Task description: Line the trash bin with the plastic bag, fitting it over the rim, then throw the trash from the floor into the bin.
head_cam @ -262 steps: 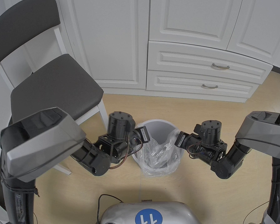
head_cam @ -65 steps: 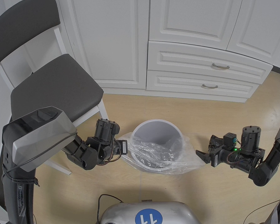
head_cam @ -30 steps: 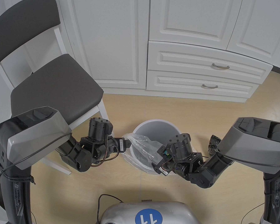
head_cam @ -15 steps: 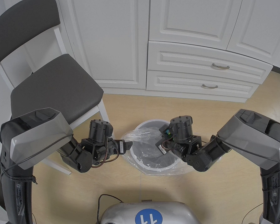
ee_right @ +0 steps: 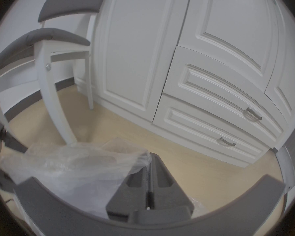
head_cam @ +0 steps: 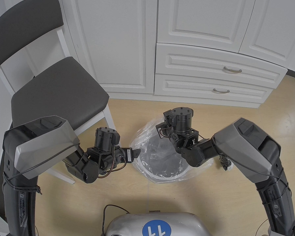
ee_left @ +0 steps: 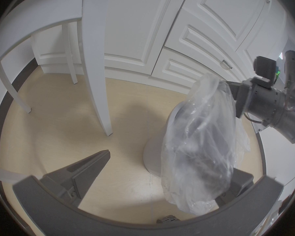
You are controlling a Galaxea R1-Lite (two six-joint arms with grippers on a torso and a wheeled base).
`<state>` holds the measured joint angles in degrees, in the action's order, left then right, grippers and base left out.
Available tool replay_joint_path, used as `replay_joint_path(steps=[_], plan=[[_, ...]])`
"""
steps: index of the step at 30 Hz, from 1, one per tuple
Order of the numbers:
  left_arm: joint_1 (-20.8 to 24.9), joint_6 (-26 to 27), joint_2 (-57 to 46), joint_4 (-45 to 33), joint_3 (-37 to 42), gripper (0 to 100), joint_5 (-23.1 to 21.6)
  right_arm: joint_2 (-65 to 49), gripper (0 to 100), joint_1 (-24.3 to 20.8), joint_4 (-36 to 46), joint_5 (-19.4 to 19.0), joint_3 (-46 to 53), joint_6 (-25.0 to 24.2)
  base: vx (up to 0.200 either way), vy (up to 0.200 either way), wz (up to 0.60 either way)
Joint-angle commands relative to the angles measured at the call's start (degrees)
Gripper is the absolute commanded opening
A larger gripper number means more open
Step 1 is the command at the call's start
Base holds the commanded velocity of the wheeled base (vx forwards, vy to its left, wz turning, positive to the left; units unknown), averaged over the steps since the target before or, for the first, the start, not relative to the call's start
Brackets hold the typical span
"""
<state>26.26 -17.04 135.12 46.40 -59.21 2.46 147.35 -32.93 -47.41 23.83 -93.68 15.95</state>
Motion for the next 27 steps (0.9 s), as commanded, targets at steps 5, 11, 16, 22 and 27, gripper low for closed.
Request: replay_joint_path(steps=[5, 11, 16, 22, 27], plan=[[0.02, -0.01, 0.14, 2.03, 0.5, 100, 0.0, 10.24, 0, 0.5, -1.28, 1.48, -12.22, -1.88, 0.0, 0.0, 0.0], [0.02, 0.08, -0.47, 2.12, 0.85, 100, 0.0, 8.75, 100, 0.23, -1.11, 1.48, -10.55, -1.88, 0.0, 0.0, 0.0], [0.2, 0.08, -1.79, 2.38, 1.99, 100, -0.09, -1.89, 100, -0.21, 0.92, 0.78, 3.25, -1.36, 0.0, 0.0, 0.0], [0.37, -0.01, -3.46, 4.23, 3.49, 100, -2.02, -18.94, 100, 0.76, 5.22, -1.68, 19.86, -1.09, 0.0, 0.0, 0.0], [0.46, 0.08, -4.34, 4.23, 4.01, 100, -2.02, -24.04, 100, 1.55, 1.62, -2.39, 28.47, -2.94, 0.0, 0.0, 0.0]])
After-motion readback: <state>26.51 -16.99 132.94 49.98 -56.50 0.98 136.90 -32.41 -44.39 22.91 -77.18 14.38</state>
